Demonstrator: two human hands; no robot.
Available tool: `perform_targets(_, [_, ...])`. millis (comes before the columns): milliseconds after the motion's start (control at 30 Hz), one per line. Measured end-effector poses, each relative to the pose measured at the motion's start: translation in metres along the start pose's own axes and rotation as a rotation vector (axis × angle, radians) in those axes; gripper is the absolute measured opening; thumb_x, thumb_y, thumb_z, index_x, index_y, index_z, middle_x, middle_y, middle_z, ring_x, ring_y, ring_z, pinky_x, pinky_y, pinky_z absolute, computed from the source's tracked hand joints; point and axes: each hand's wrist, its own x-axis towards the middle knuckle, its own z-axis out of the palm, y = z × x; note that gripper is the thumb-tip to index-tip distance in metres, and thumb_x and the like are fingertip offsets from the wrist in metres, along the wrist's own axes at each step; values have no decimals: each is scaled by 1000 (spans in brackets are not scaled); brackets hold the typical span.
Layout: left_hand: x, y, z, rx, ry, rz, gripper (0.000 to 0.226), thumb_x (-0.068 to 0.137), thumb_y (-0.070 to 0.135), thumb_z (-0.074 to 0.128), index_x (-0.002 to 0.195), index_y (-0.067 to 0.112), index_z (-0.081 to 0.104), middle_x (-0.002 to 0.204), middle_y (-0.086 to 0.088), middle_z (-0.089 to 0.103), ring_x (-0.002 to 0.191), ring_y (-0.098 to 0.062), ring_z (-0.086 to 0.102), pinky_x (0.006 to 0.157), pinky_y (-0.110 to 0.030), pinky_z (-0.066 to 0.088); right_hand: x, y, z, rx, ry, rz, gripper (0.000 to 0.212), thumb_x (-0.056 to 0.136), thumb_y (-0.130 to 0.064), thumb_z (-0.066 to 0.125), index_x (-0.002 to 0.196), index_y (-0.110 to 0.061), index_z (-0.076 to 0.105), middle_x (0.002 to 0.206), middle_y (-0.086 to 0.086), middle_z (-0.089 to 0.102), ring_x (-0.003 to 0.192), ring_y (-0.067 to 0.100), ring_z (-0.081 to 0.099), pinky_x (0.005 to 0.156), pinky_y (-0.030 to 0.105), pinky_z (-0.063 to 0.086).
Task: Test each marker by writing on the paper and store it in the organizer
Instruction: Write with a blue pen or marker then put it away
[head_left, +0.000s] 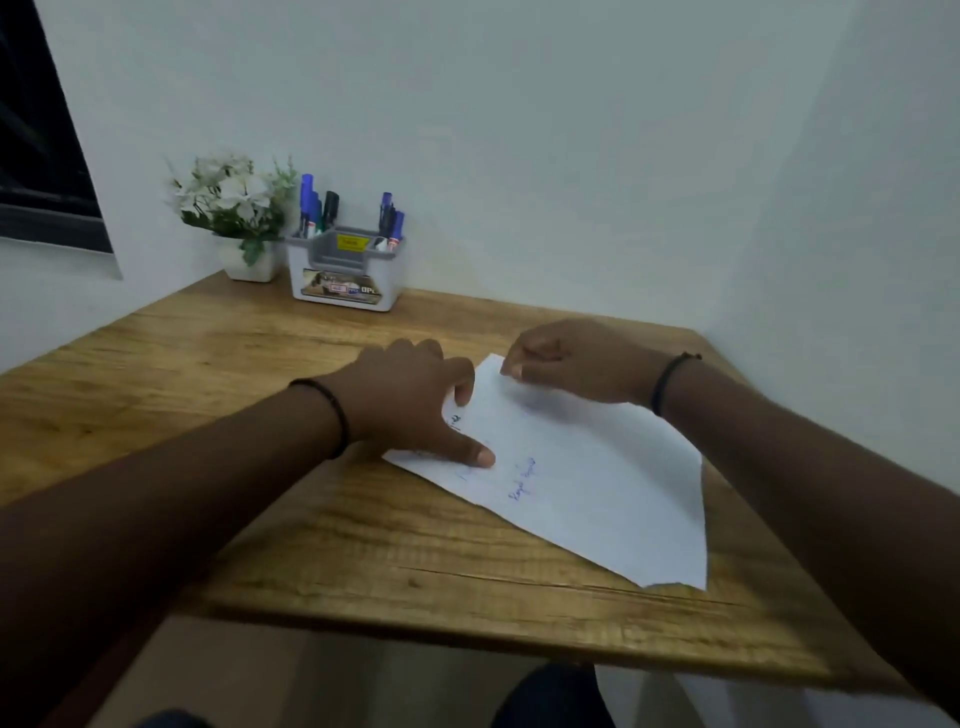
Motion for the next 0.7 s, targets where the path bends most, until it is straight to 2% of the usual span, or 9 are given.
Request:
perform_targets(67, [4, 0, -2, 0, 2, -19, 70, 54, 88, 55, 107, 42, 49, 108, 8, 47, 96, -15, 44, 73, -34, 35, -16, 6, 8, 2, -74, 18, 21, 98, -32, 59, 113, -32, 73, 111, -23, 68, 96, -10, 56, 87, 10, 39])
perform_targets(100, [9, -1, -3, 20, 19, -23, 68, 56, 86, 56, 107, 42, 51, 109, 7, 48, 95, -15, 45, 73, -33, 36, -20, 9, 12, 3, -92, 39, 25, 100, -32, 56, 120, -35, 71, 120, -22, 66, 104, -8, 55, 93, 13, 39])
perform_targets(167, [21, -3, -5, 70, 100, -34, 61, 62, 80, 60, 107, 38, 55, 110, 4, 51, 91, -14, 45, 72, -31, 39, -24, 13, 17, 5, -82, 116, 32, 101, -35, 51, 131, -38, 64, 136, -17, 59, 121, 5, 53, 101, 23, 37])
perform_targets(233, [37, -3, -3, 100, 202, -82, 54, 69, 71, 63, 106, 33, 58, 111, 0, 53, 95, -18, 48, 80, -33, 45, -23, 16, 21, -11, -64, 200, 39, 103, -40, 46, 140, -36, 55, 145, -10, 52, 132, 15, 48, 105, 29, 36])
perform_targets(300, [54, -2, -1, 160, 291, -159, 47, 76, 63, 62, 106, 26, 60, 114, -5, 55, 104, -25, 51, 87, -36, 45, -15, 17, 28, -111, -60, 252, 45, 104, -43, 40, 144, -26, 47, 148, -1, 48, 133, 23, 45, 106, 35, 37])
perform_targets(433, [91, 7, 11, 226, 404, -208, 28, 90, 40, 52, 103, 17, 63, 111, -7, 63, 103, -27, 58, 82, -34, 42, 12, 15, 44, -306, 3, 384, 51, 103, -48, 30, 139, -16, 46, 141, 13, 50, 129, 34, 43, 102, 43, 38])
perform_targets(567, [118, 13, 24, -63, 264, -118, 40, 96, 49, 36, 94, 17, 60, 108, -4, 65, 95, -24, 57, 77, -33, 39, 46, 28, 45, -292, 20, 464, 56, 102, -51, 24, 142, -17, 43, 145, 12, 48, 132, 34, 43, 102, 45, 35])
perform_targets(633, [128, 9, 30, -85, 163, -78, 45, 97, 51, 27, 104, 17, 56, 119, -4, 60, 107, -23, 55, 83, -35, 40, 60, 42, 44, -239, 44, 497, 56, 103, -50, 24, 144, -17, 42, 148, 12, 46, 134, 34, 43, 107, 46, 35])
perform_targets(700, [135, 3, 33, -66, 119, -61, 50, 98, 49, 25, 129, 17, 47, 140, -4, 46, 127, -22, 43, 99, -40, 37, 68, 53, 42, -195, 115, 508, 54, 102, -48, 26, 142, -16, 44, 147, 11, 48, 133, 31, 45, 108, 45, 36])
